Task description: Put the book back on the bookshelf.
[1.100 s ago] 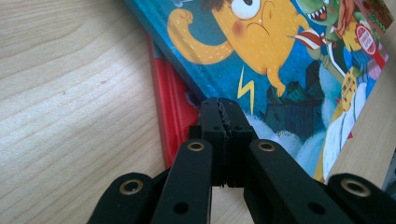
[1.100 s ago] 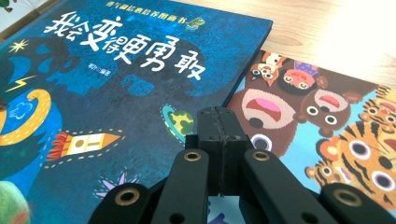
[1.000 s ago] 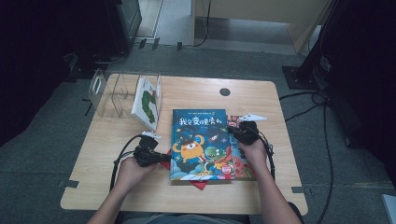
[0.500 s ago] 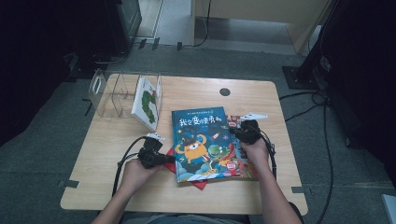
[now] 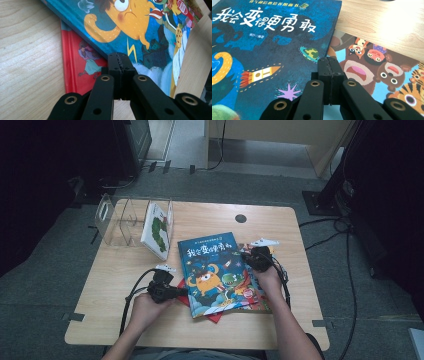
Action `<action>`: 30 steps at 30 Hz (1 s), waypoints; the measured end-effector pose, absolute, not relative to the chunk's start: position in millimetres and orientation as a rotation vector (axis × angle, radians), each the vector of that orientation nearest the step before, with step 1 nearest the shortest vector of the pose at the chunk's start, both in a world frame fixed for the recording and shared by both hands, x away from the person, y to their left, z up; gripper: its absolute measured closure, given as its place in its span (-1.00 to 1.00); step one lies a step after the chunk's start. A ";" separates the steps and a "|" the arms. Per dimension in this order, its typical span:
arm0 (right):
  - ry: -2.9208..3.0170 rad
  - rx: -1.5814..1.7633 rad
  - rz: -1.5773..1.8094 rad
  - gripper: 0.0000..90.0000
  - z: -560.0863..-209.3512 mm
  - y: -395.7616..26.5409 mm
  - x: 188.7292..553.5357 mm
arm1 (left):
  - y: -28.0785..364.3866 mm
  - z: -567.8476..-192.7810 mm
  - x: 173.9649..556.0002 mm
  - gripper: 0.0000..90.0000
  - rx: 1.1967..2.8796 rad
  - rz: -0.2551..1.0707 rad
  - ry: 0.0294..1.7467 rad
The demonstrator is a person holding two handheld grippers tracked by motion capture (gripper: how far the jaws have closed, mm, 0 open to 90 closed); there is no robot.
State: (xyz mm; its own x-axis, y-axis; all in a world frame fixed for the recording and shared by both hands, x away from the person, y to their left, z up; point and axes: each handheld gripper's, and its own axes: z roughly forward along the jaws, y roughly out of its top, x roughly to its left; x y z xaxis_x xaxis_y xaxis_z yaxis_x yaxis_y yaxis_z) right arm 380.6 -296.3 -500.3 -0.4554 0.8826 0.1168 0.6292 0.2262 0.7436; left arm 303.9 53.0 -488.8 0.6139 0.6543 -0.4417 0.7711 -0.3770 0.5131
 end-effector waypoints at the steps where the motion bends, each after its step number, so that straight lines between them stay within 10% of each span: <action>1: 2.184 1.405 1.076 1.00 -499.7 -296.9 381.7 | 52.4 -489.0 303.4 1.00 2.134 -0.216 1.116; 30: 2.088 1.454 1.128 1.00 -490.6 -346.5 317.1 | -19.9 -486.7 309.0 1.00 2.204 -0.227 0.959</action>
State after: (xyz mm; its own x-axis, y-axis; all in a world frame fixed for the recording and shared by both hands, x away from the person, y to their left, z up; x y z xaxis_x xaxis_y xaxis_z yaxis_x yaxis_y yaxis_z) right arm 317.1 -346.5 -490.6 -0.4079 0.9011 0.1471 0.6167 0.1532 0.7722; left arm 309.0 -19.9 -486.7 0.7088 0.5709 -0.4143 0.6961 -0.4714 0.5414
